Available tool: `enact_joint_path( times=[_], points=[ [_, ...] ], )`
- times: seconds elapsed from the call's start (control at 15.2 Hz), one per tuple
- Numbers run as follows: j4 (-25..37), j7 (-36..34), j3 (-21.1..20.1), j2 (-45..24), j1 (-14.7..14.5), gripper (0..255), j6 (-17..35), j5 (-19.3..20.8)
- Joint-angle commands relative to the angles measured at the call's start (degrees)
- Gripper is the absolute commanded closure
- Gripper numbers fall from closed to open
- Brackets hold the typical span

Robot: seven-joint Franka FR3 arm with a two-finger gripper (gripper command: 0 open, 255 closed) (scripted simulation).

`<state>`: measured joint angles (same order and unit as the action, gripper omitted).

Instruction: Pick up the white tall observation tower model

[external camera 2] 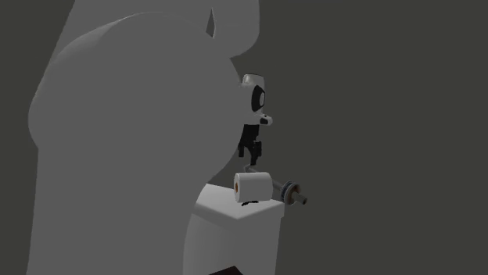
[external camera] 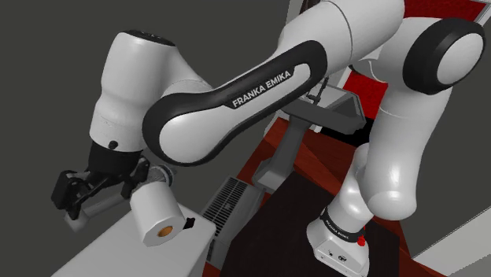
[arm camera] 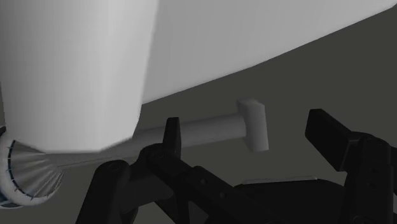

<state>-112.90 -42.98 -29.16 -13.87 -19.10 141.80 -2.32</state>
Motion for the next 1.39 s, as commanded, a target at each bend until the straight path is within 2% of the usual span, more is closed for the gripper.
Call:
enact_joint_path(
  times=[0.0,0.07,0.66,0.73,1.32],
  points=[
    [4.68,-3.19,0.73,-4.59,-2.54,0,0.47,3.89],
    [6.01,-3.88,1.09,-5.77,-3.36,0,0.49,4.77],
    [4.10,-4.53,2.24,-8.89,-4.32,0,5.32,6.46],
    [4.09,-4.47,2.24,-8.89,-4.28,255,5.33,6.43],
    [4.10,-4.53,2.24,-8.89,-4.32,255,5.32,6.46]
  ],
)
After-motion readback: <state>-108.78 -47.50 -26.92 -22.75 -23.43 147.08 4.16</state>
